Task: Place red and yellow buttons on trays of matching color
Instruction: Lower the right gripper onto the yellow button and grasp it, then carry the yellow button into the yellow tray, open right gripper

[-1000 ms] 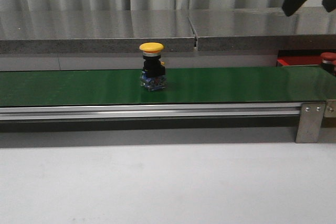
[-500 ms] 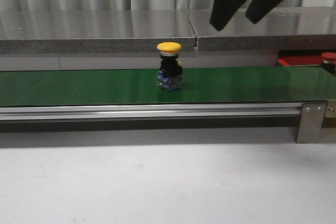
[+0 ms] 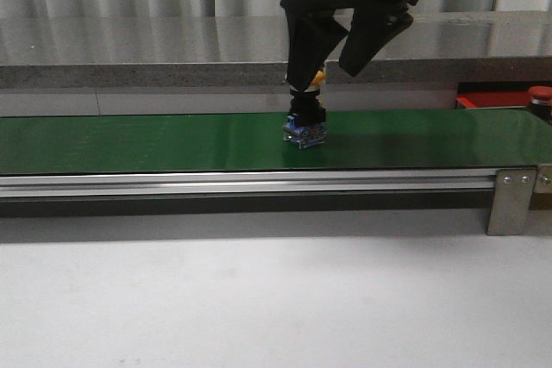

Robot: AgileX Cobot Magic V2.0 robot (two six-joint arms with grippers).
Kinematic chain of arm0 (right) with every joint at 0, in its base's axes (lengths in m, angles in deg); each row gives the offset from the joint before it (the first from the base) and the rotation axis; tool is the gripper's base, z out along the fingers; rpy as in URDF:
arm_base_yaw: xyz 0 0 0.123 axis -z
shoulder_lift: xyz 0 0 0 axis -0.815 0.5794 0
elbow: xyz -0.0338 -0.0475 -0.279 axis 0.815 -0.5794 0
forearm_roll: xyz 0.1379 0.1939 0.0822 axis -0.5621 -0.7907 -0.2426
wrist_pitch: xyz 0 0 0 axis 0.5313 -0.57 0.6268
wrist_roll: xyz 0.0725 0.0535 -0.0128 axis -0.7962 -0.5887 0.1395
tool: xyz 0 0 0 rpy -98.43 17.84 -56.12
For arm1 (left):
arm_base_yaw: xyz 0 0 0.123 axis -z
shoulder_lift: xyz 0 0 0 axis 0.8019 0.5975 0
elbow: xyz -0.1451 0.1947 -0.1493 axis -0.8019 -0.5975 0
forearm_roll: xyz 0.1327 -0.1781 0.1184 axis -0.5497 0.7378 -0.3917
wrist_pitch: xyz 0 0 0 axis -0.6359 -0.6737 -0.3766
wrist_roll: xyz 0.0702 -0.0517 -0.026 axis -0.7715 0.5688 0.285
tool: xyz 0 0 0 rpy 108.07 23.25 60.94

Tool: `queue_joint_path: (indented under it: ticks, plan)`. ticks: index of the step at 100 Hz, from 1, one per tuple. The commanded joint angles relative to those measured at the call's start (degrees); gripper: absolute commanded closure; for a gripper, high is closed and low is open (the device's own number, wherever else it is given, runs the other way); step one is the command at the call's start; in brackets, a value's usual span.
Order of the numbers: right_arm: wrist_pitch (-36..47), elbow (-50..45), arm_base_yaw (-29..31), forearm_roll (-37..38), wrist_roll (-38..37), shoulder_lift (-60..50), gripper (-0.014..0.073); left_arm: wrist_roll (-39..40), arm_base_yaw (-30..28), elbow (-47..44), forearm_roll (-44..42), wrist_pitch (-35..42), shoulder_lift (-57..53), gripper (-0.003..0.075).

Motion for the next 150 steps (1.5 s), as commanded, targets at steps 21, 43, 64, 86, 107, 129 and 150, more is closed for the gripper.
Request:
queue_joint_path:
  ticks: [21,43,64,86,107,129,150]
  plan:
    - [5.17,2.02,0.12,-1.03,0.64,-0.27,0.0347,0.17,0.47,1.55,0.88,3.96,0.51,0.0739]
    - [7.07,0.72,0.22,-1.09,-0.40,-2.17,0.0484,0.17,0.47,1.55,0.88,3.96,0.51,0.0739]
    - [13.54,-8.98,1.61,-1.03,-5.77,-9.72,0.0484,0.17,0.47,1.55,0.88,3.96,0.51,0.0739]
    - [15.49,-20.75,7.08,-1.03,-8.16,-18.37,0.0484,0.17,0.47,1.55,0.88,3.96,0.51,0.0739]
    - [16.56,-30.05,14.55,-1.03,-9.00,-26.73,0.0484,0.17,0.47,1.55,0.88,3.96,0.51,0.0739]
    - [15.83,-36.82,25.18,-0.47,-9.00,-32.35,0.0484,0.17,0.47,1.55,0.88,3.96,0.51,0.0739]
    - [15.42,-41.35,34.42,0.43,-9.00,-32.99,0.0484,0.17,0.47,1.55,0.88,3.96,0.51,0.0739]
